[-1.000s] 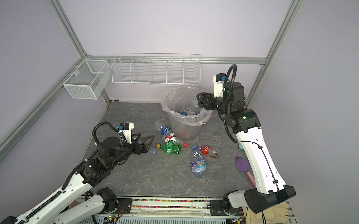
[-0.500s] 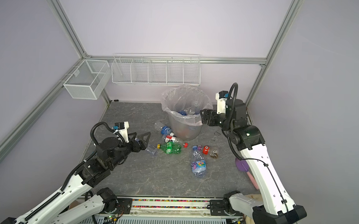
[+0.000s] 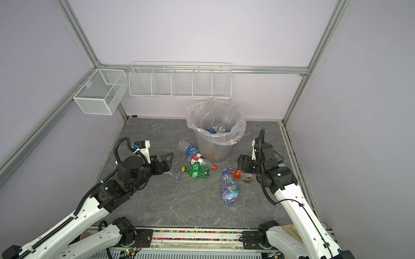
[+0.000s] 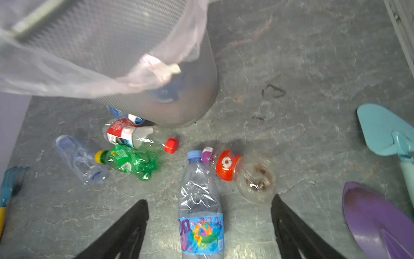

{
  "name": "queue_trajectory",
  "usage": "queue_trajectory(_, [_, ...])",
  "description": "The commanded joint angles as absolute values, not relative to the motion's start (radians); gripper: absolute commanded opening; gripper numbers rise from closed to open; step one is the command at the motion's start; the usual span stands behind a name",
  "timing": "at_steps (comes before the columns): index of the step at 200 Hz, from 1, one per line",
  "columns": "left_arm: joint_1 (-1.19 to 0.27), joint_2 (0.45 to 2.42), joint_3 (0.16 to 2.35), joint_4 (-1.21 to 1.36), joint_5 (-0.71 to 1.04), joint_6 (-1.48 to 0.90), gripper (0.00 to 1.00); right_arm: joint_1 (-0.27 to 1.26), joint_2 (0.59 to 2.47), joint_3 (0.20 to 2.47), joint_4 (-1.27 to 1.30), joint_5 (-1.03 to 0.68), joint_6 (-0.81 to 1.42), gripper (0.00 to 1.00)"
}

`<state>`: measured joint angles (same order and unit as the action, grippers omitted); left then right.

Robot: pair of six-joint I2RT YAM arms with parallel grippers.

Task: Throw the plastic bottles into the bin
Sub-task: 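Move the right gripper down to the colorful-label blue-cap bottle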

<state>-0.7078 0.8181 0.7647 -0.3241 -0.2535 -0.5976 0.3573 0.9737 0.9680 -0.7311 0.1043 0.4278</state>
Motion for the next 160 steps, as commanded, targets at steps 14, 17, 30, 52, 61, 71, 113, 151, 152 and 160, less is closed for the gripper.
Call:
queue_trajectory(14, [-0.713, 0.825, 0.794, -0.336, -0.263, -0.638, 0.99, 0.362, 0.986, 0.845, -0.724, 0.008, 0.487, 0.88])
queue_trajectory(17, [-0.713, 0.822, 0.791, -0.330, -0.262, -0.638, 0.99, 0.363, 0.993, 0.840, -0.724, 0.000, 0.489, 0.88])
queue_trajectory(30, [-0.713, 0.815, 0.782, -0.314, -0.262, -0.644, 0.99, 0.363, 1.025, 0.828, -0.730, -0.019, 0.490, 0.88])
queue_trajectory(52, [-0.713, 0.812, 0.785, -0.319, -0.261, -0.639, 0.99, 0.367, 1.061, 0.819, -0.714, -0.063, 0.467, 0.88])
queue_trajectory(61, [-0.713, 0.812, 0.786, -0.321, -0.262, -0.638, 0.99, 0.372, 1.063, 0.812, -0.703, -0.074, 0.462, 0.88])
queue_trajectory(71, [-0.713, 0.813, 0.787, -0.324, -0.262, -0.638, 0.99, 0.377, 1.067, 0.803, -0.692, -0.088, 0.459, 0.88])
queue_trajectory(113, [-0.713, 0.818, 0.787, -0.315, -0.249, -0.629, 0.99, 0.418, 1.109, 0.759, -0.661, -0.114, 0.467, 0.88])
queue_trajectory(151, [-0.713, 0.827, 0.802, -0.319, -0.236, -0.608, 0.99, 0.483, 1.149, 0.723, -0.632, -0.082, 0.483, 0.88])
queue_trajectory(152, [-0.713, 0.827, 0.802, -0.319, -0.237, -0.607, 0.99, 0.485, 1.150, 0.724, -0.632, -0.080, 0.484, 0.88])
queue_trajectory(160, [-0.713, 0.827, 0.804, -0.318, -0.241, -0.605, 0.99, 0.495, 1.159, 0.720, -0.631, -0.069, 0.486, 0.88])
